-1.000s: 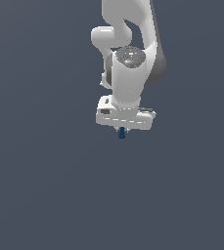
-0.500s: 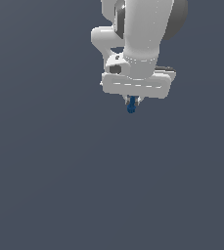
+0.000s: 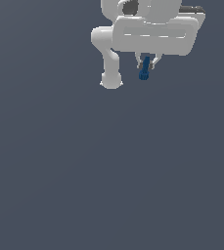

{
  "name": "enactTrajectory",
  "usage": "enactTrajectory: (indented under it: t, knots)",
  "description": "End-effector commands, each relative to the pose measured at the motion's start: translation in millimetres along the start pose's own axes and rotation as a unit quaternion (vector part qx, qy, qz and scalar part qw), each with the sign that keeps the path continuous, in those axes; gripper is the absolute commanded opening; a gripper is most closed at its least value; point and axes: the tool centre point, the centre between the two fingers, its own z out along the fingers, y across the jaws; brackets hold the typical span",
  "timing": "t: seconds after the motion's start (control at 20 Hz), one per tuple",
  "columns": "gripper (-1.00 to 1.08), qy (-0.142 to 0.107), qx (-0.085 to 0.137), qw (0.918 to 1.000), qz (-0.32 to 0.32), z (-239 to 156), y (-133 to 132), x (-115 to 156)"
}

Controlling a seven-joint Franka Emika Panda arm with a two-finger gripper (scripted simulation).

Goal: Pick up the object and move it to a goal position.

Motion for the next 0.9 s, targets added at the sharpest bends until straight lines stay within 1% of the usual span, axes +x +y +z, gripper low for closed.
enactTrajectory:
  t: [0.0,0.2,0.4,0.6,0.85]
  knots:
    - [-1.0,-0.001,0.0,1.0,0.0,-24.8,-5.0,-8.6]
    - [-1.0,-0.001,0.0,1.0,0.0,-55.9,-11.8,-17.9]
    - [-1.0,-0.001,0.0,1.0,0.0,-77.9,-16.7,-23.9]
    - [-1.0,-0.001,0.0,1.0,0.0,-91.4,-20.1,-27.3]
    - [-1.0,-0.001,0.0,1.0,0.0,-97.1,-21.6,-28.6]
